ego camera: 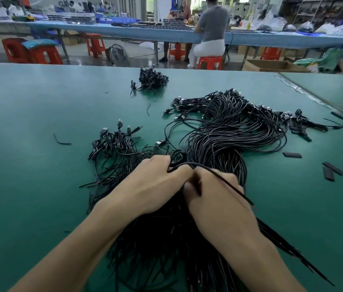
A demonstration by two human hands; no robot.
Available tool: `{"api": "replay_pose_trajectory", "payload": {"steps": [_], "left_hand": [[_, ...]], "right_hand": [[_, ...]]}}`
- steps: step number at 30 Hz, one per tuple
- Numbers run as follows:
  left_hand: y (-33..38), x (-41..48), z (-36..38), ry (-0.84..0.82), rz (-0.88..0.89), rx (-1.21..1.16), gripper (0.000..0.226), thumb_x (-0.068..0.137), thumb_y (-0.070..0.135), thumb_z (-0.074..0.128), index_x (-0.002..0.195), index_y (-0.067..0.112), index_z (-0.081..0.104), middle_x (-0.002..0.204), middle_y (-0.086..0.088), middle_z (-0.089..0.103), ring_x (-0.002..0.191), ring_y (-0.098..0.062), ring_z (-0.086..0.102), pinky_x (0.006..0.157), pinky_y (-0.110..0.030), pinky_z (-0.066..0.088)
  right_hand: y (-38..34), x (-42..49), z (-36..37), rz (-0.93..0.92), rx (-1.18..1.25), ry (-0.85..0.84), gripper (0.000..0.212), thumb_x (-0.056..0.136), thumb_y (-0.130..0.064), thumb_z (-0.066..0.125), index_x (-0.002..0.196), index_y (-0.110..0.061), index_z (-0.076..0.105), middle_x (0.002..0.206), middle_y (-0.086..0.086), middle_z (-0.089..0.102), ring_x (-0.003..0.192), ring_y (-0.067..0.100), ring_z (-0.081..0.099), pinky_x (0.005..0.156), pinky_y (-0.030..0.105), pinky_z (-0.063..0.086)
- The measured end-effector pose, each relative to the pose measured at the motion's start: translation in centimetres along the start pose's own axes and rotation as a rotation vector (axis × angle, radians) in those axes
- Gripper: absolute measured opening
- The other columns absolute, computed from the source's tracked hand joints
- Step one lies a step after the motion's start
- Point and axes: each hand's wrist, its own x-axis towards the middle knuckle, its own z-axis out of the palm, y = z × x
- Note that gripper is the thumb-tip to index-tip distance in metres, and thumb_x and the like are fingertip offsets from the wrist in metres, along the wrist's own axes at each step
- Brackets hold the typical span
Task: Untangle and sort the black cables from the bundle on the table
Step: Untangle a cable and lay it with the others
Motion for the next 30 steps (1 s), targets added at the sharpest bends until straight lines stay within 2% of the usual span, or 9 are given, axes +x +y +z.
{"api": "replay_pose_trajectory", "payload": {"steps": [5, 7, 9, 11, 15, 19, 22, 26, 30], "left_hand": [[1.0, -0.6, 0.2, -0.043, 0.133, -0.028, 0.044, 0.082, 0.061, 0.044, 0.061, 0.022, 0.044, 0.048, 0.015, 0.047, 0.046, -0.006, 0.040, 0.044, -0.022, 0.032], [1.2, -0.8, 0.4, -0.033, 0.159, -0.026, 0.047, 0.094, 0.055, 0.040, 0.061, 0.021, 0.041, 0.049, 0.009, 0.044, 0.046, -0.008, 0.039, 0.048, -0.023, 0.034], [1.1, -0.7, 0.5, -0.004, 0.118, -0.027, 0.051, 0.099, 0.052, 0.037, 0.063, 0.017, 0.035, 0.050, 0.007, 0.039, 0.044, -0.010, 0.034, 0.045, -0.025, 0.029], [0.9, -0.5, 0.6, 0.011, 0.064, -0.025, 0.051, 0.101, 0.051, 0.037, 0.064, 0.016, 0.034, 0.051, 0.008, 0.037, 0.044, -0.011, 0.032, 0.044, -0.025, 0.026], [0.5, -0.2, 0.8, 0.064, -0.011, 0.001, 0.052, 0.102, 0.052, 0.036, 0.065, 0.015, 0.036, 0.053, 0.005, 0.041, 0.044, -0.012, 0.036, 0.045, -0.028, 0.028], [0.2, -0.2, 0.8, 0.078, 0.009, 0.043, 0.052, 0.101, 0.053, 0.036, 0.064, 0.015, 0.039, 0.058, 0.001, 0.046, 0.051, -0.021, 0.041, 0.048, -0.032, 0.028], [0.1, -0.5, 1.1, 0.041, 0.093, 0.050, 0.052, 0.101, 0.052, 0.039, 0.066, 0.013, 0.040, 0.056, 0.003, 0.044, 0.049, -0.019, 0.038, 0.044, -0.028, 0.027], [0.7, -0.6, 1.1, -0.067, 0.191, -0.036, 0.050, 0.094, 0.060, 0.046, 0.067, 0.019, 0.044, 0.051, 0.010, 0.045, 0.044, -0.007, 0.038, 0.043, -0.022, 0.029], [1.3, -1.1, 1.2, -0.163, 0.324, -0.223, 0.064, 0.085, 0.077, 0.031, 0.064, 0.016, 0.036, 0.053, 0.011, 0.032, 0.047, -0.007, 0.029, 0.046, -0.026, 0.028]], "right_hand": [[1.3, 1.4, -1.6, 0.154, 0.290, 0.064, 0.013, 0.089, -0.038, 0.057, 0.080, -0.028, 0.056, 0.068, -0.004, 0.066, 0.067, 0.012, 0.063, 0.053, 0.026, 0.043], [2.1, 1.9, -1.6, 0.177, 0.361, 0.126, 0.015, 0.093, -0.030, 0.057, 0.079, -0.025, 0.057, 0.069, -0.004, 0.069, 0.065, 0.006, 0.063, 0.053, 0.019, 0.044], [2.5, 2.3, -1.8, 0.217, 0.591, 0.130, 0.018, 0.098, -0.016, 0.053, 0.082, -0.023, 0.056, 0.069, -0.003, 0.072, 0.061, 0.009, 0.067, 0.055, 0.022, 0.049], [2.4, 2.4, -2.0, 0.263, 0.837, 0.065, 0.019, 0.101, -0.007, 0.048, 0.089, -0.018, 0.058, 0.061, -0.003, 0.068, 0.053, 0.011, 0.064, 0.050, 0.023, 0.048], [2.3, 2.3, -2.0, 0.279, 0.924, -0.166, 0.027, 0.098, 0.001, 0.041, 0.106, -0.016, 0.061, 0.050, -0.006, 0.051, 0.043, 0.009, 0.044, 0.042, 0.021, 0.037], [1.3, 1.9, -2.0, 0.199, 1.274, -0.399, 0.024, 0.099, -0.005, 0.051, 0.119, -0.015, 0.058, 0.050, -0.008, 0.032, 0.039, 0.006, 0.025, 0.038, 0.018, 0.024], [0.8, 1.9, -1.8, 0.148, 1.396, -0.280, 0.019, 0.094, -0.016, 0.060, 0.109, -0.005, 0.064, 0.050, -0.006, 0.028, 0.040, 0.007, 0.022, 0.039, 0.019, 0.023], [1.4, 2.2, -1.5, 0.199, 1.221, 0.001, 0.023, 0.101, -0.015, 0.053, 0.084, -0.009, 0.068, 0.044, -0.008, 0.032, 0.039, 0.006, 0.023, 0.038, 0.020, 0.022], [1.5, 2.4, -1.5, 0.199, 1.202, 0.066, 0.026, 0.100, -0.016, 0.055, 0.078, -0.016, 0.070, 0.046, -0.012, 0.043, 0.040, 0.002, 0.031, 0.041, 0.017, 0.031]]}}
